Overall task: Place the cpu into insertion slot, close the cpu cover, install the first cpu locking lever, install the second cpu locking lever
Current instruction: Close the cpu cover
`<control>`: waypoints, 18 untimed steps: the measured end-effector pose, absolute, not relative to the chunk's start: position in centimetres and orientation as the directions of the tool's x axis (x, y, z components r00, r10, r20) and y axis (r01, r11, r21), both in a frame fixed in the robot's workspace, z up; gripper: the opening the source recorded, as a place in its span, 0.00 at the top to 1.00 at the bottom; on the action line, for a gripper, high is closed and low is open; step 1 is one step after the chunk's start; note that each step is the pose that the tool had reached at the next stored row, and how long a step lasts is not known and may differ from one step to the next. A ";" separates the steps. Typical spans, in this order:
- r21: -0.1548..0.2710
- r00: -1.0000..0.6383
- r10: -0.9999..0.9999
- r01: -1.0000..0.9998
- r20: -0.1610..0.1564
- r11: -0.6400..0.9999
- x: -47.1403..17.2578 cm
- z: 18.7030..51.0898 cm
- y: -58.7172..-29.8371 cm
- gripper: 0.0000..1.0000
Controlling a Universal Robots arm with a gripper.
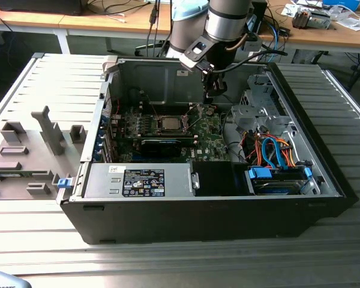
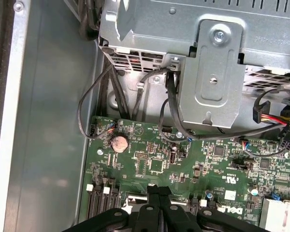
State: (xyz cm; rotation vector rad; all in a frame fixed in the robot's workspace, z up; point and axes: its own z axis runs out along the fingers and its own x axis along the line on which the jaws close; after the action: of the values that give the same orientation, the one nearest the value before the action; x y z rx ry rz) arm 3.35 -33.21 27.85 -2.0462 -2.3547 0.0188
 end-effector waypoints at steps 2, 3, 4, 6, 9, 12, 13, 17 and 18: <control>-0.024 -0.139 0.990 0.990 0.009 0.140 3.4 27.8 -33.2 0.89; -0.024 -0.139 0.990 0.990 0.009 0.140 3.4 27.8 -33.2 0.89; -0.024 -0.139 0.990 0.990 0.009 0.140 3.4 27.8 -33.2 0.89; -0.024 -0.139 0.990 0.990 0.009 0.140 3.5 27.8 -33.2 0.89; -0.024 -0.139 0.990 0.990 0.009 0.140 3.5 27.8 -33.2 0.89; -0.024 -0.139 0.990 0.990 0.009 0.140 3.6 27.8 -33.2 0.89; -0.024 -0.139 0.990 0.990 0.009 0.140 3.6 27.8 -33.2 0.89; -0.024 -0.139 0.990 0.990 0.009 0.140 3.7 27.8 -33.2 0.89; -0.024 -0.139 0.990 0.990 0.009 0.140 3.7 27.8 -33.2 0.89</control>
State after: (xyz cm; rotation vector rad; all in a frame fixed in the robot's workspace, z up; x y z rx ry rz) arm 3.69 -33.21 27.84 -2.0461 -2.3547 0.0188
